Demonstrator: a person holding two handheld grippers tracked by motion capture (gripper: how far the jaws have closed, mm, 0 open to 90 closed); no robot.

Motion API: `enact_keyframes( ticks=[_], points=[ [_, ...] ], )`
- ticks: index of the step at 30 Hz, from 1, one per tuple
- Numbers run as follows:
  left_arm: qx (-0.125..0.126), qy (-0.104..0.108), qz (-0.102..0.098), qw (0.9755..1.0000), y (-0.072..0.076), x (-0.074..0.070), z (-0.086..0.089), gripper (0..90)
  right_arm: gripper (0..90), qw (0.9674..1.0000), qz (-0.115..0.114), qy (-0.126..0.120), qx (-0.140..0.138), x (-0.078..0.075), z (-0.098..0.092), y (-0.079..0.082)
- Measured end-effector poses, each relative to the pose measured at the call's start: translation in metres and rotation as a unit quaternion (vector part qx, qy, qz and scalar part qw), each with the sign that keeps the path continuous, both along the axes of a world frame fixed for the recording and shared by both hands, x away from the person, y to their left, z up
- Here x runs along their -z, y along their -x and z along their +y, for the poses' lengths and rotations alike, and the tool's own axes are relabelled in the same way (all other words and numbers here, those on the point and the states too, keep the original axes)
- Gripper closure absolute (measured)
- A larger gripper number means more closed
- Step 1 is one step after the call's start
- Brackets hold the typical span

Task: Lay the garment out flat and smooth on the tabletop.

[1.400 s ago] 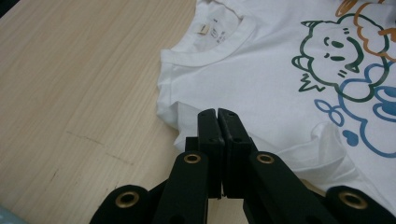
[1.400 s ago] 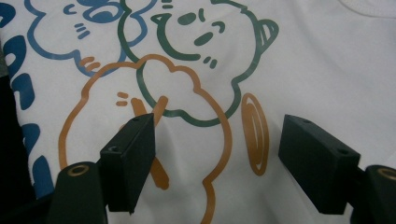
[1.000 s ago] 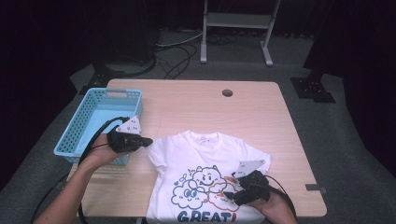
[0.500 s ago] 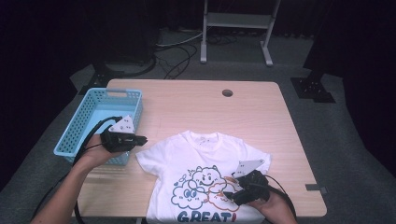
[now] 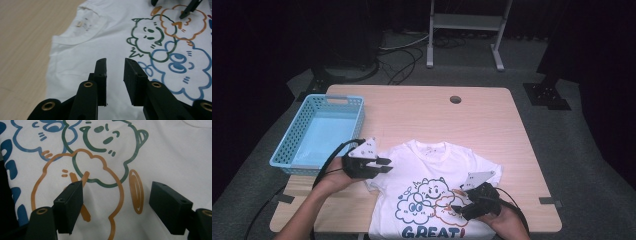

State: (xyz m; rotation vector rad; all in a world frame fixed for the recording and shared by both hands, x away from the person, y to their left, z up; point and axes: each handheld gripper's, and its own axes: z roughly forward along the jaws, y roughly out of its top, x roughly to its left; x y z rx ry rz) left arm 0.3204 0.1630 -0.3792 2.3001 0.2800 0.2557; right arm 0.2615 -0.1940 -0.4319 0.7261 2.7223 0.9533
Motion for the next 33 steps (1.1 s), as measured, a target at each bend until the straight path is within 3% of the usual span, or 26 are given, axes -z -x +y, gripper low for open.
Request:
enact_keyframes(
  ticks=[6,12,16,23,29,33],
  points=[
    [0.010,-0.033,0.014,0.9993,0.013,0.025,-0.011,71.1,26.3,1.0000,-0.002,-0.003,-0.004,0.000,-0.001,0.000],
    [-0.010,-0.045,0.032,0.9984,0.021,0.037,0.004,71.1,26.4,1.0000,-0.004,-0.006,-0.006,0.001,-0.001,-0.001],
    [-0.016,-0.068,0.038,0.9968,0.025,0.041,0.013,71.1,26.3,0.9999,-0.004,-0.006,-0.009,0.001,-0.002,-0.001],
    [-0.031,-0.067,0.053,0.9959,0.029,0.043,0.023,71.0,26.4,0.9999,-0.005,-0.010,-0.011,0.002,-0.003,-0.001],
    [-0.044,-0.063,0.049,0.9959,0.031,0.043,0.028,66.3,26.3,0.9998,-0.007,-0.012,-0.012,0.002,-0.003,-0.001],
    [-0.048,-0.030,0.030,0.9980,0.036,0.038,0.026,58.0,26.1,0.9999,-0.003,-0.007,-0.012,0.001,-0.002,-0.001]
  ],
)
